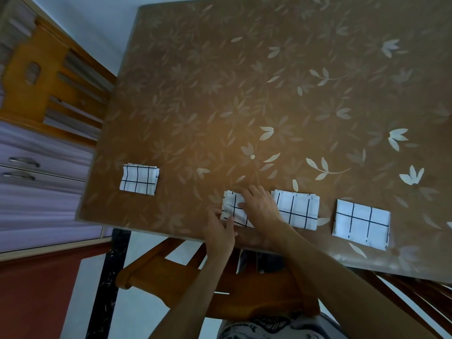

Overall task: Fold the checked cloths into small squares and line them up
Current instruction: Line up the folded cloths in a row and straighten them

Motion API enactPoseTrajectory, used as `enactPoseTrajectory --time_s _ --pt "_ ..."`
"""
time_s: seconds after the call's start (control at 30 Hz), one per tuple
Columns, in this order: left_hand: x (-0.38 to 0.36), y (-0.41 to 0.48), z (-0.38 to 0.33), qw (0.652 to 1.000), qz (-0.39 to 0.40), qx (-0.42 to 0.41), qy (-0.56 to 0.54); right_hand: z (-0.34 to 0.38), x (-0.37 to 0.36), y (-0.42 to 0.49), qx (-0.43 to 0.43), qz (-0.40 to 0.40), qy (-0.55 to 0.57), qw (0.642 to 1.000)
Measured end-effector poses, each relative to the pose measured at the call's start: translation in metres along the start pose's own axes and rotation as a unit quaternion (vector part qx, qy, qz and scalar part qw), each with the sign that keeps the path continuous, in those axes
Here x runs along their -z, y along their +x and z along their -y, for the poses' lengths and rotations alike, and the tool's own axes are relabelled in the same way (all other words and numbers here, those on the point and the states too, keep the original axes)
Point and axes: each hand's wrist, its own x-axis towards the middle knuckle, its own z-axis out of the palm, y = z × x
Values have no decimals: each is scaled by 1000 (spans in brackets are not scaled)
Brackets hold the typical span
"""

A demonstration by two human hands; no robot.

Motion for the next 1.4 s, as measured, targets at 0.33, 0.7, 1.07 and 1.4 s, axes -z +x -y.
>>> enactPoseTrajectory --time_s 0.33,0.7,1.07,1.4 --pt "0 -8 1 1000 -19 -6 -2 -2 5 26 -38 -2 56 998" --pt "-6 5 26 802 -37 -361 474 7 -9 22 -47 -21 -24 998" --pt "-4 15 25 807 67 -357 465 3 3 -58 25 145 -111 983" --pt "9 15 23 807 82 -400 426 -1 -8 -56 -18 167 -132 977"
